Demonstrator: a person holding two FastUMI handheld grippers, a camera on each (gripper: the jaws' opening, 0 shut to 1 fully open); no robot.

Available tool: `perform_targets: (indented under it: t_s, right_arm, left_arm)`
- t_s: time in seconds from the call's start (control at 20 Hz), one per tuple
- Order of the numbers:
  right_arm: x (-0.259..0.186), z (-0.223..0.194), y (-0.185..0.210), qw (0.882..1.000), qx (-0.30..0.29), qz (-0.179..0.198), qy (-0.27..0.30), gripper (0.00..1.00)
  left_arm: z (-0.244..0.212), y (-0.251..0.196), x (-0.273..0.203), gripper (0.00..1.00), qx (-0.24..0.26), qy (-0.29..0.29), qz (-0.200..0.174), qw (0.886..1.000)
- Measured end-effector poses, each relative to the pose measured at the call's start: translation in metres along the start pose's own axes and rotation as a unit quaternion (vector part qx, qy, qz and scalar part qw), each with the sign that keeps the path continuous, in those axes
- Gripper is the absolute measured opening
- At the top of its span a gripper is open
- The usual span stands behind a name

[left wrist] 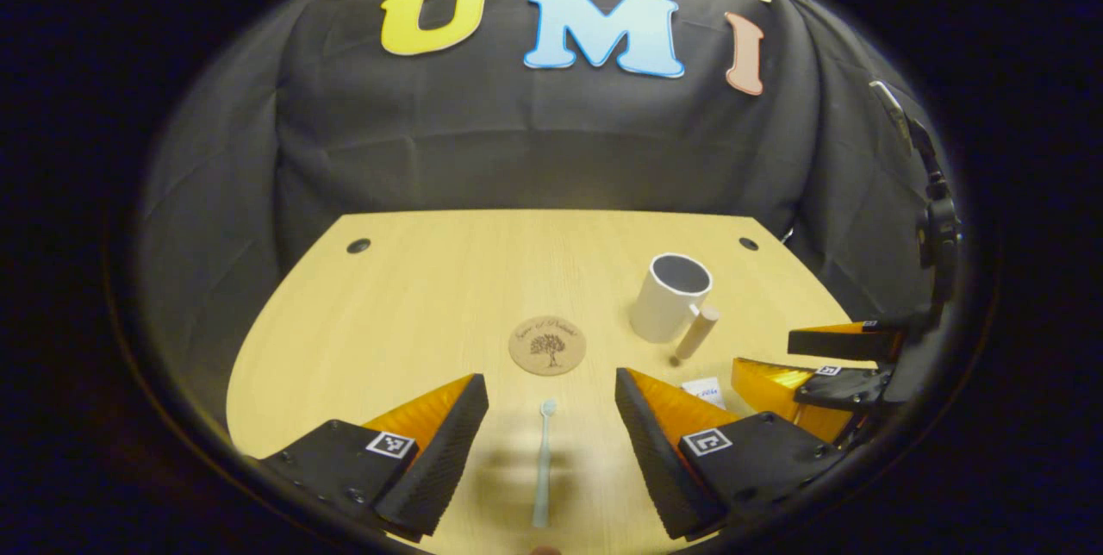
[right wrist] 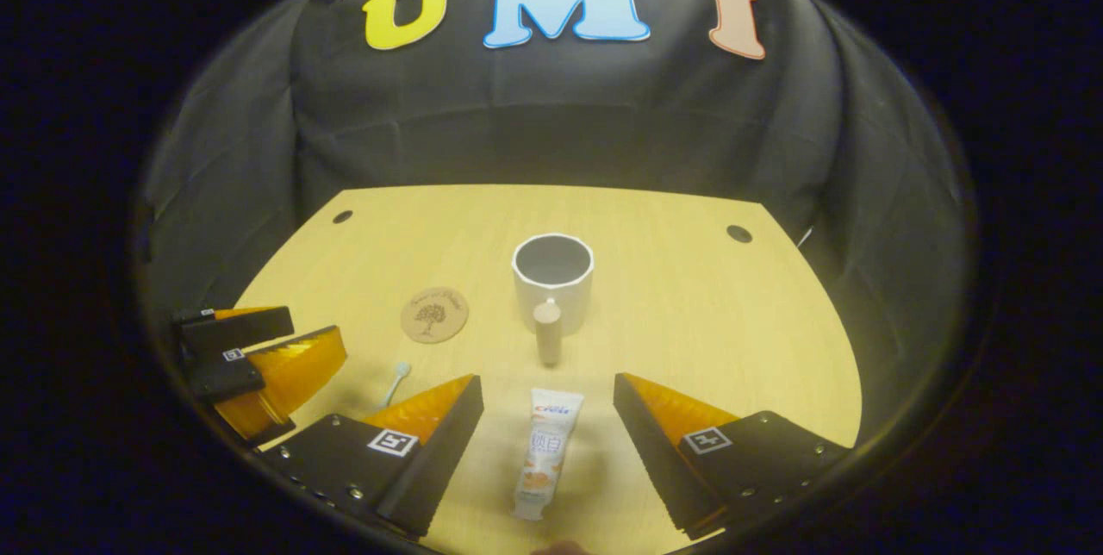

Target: Put the toothbrush and toothpaste on the desktop into the cup, then pick up the cup and place it on the coaster on the desktop.

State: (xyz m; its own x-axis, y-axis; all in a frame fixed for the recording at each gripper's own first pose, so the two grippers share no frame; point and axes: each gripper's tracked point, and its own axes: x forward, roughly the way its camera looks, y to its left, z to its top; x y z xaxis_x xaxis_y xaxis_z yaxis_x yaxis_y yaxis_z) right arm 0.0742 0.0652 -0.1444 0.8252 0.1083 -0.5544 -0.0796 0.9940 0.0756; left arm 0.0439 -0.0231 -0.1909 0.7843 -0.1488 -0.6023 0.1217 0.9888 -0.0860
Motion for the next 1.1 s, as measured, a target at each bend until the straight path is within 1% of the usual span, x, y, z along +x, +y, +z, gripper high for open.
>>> perform_targets:
  t_s: [0.05, 0.1, 0.2, 0.3, 0.45, 0.55, 0.7, 0.8, 1.05, 1.1]
  right_arm:
    - [0.004, -0.003, 0.001, 1.0, 0.008, 0.006, 0.009, 0.96]
    - [0.008, -0.004, 0.001, 1.0, 0.014, 0.008, 0.019, 0.96]
    - [0.014, -0.011, -0.002, 0.999, 0.021, 0.007, 0.043, 0.96]
    - [0.018, -0.015, 0.0, 0.998, 0.028, 0.011, 0.063, 0.97]
    - [0.023, -0.023, -0.001, 0.996, 0.031, 0.01, 0.086, 0.97]
    - [0.028, -0.031, 0.001, 0.993, 0.031, 0.011, 0.111, 0.97]
    - [0.035, -0.045, 0.003, 0.988, 0.037, 0.018, 0.149, 0.97]
    - [0.04, -0.054, 0.004, 0.985, 0.04, 0.022, 0.167, 0.97]
    - [0.049, -0.073, 0.006, 0.977, 0.061, 0.024, 0.205, 0.97]
    - [0.051, -0.075, 0.005, 0.975, 0.062, 0.024, 0.21, 0.97]
  left_arm:
    - [-0.009, 0.0, 0.001, 0.94, -0.006, 0.022, -0.004, 1.0]
    - [-0.017, -0.001, 0.006, 0.96, -0.013, 0.042, -0.008, 0.999]
    - [-0.037, 0.001, 0.017, 0.97, -0.024, 0.083, -0.008, 0.996]
    - [-0.053, 0.005, 0.018, 0.98, -0.024, 0.125, -0.006, 0.992]
    - [-0.07, 0.002, 0.026, 0.98, -0.034, 0.172, -0.01, 0.984]
    - [-0.086, 0.001, 0.028, 0.98, -0.039, 0.21, -0.014, 0.977]
    - [-0.115, 0.0, 0.028, 0.99, -0.053, 0.281, -0.021, 0.958]
    - [-0.127, 0.006, 0.026, 0.99, -0.056, 0.313, -0.022, 0.948]
    - [-0.146, 0.008, 0.027, 0.99, -0.045, 0.359, -0.016, 0.932]
    - [-0.147, 0.009, 0.027, 0.95, -0.044, 0.364, -0.014, 0.93]
